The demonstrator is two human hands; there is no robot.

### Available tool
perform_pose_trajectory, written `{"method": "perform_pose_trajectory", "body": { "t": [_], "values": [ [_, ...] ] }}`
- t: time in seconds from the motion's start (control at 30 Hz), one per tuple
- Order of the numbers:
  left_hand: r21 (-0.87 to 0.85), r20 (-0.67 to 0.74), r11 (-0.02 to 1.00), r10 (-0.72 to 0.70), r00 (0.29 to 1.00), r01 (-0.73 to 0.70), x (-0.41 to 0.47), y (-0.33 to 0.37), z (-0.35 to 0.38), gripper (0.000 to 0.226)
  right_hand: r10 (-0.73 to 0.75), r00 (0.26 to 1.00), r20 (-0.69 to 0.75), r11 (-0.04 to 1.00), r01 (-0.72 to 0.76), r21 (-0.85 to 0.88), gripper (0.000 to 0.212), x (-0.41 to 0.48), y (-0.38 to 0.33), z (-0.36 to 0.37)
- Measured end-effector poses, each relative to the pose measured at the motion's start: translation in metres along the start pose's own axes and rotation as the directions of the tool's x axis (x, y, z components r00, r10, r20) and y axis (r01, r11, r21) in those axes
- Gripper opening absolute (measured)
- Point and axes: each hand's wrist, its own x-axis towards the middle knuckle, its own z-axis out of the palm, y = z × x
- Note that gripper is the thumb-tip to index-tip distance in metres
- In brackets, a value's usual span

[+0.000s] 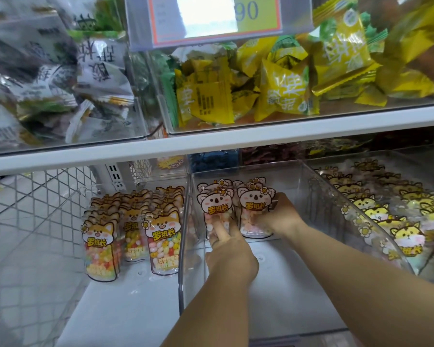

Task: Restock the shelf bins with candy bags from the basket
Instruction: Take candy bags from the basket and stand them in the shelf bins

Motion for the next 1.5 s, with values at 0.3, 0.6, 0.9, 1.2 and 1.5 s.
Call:
{"method": "perform_pose_trajectory", "body": {
  "t": [0.3, 0.6, 0.9, 1.2, 1.5],
  "values": [
    [-0.006, 0.0, 1.0, -0.007, 1.0, 0.007, 0.002, 0.0, 0.001, 0.084, 0.027, 1.0, 0.005, 1.0, -0.027, -0.002, 0.048, -0.003, 0.001, -0.01],
    [0.002, 0.004, 1.0, 0.0, 1.0, 0.0, 0.005, -0.001, 0.002, 0.085, 0.012, 0.999, -0.042, 1.0, -0.012, 0.001, 0.114, 0.003, 0.002, 0.01],
    [0.001, -0.007, 1.0, -0.011, 1.0, 0.011, 0.007, -0.004, 0.005, 0.087, -0.16, 0.986, -0.037, 0.947, 0.143, -0.287, 0.063, -0.017, 0.004, 0.002],
    [-0.002, 0.013, 1.0, 0.0, 1.0, 0.0, 0.01, -0.003, 0.005, 0.088, -0.048, 0.999, 0.014, 0.994, 0.049, -0.094, 0.061, -0.01, 0.003, 0.01],
    [0.045, 0.081, 0.999, 0.0, 0.997, -0.004, 0.011, -0.006, 0.009, 0.084, -0.012, 0.995, 0.097, 0.999, 0.016, -0.037, 0.092, -0.02, -0.006, 0.014]
  ]
}}
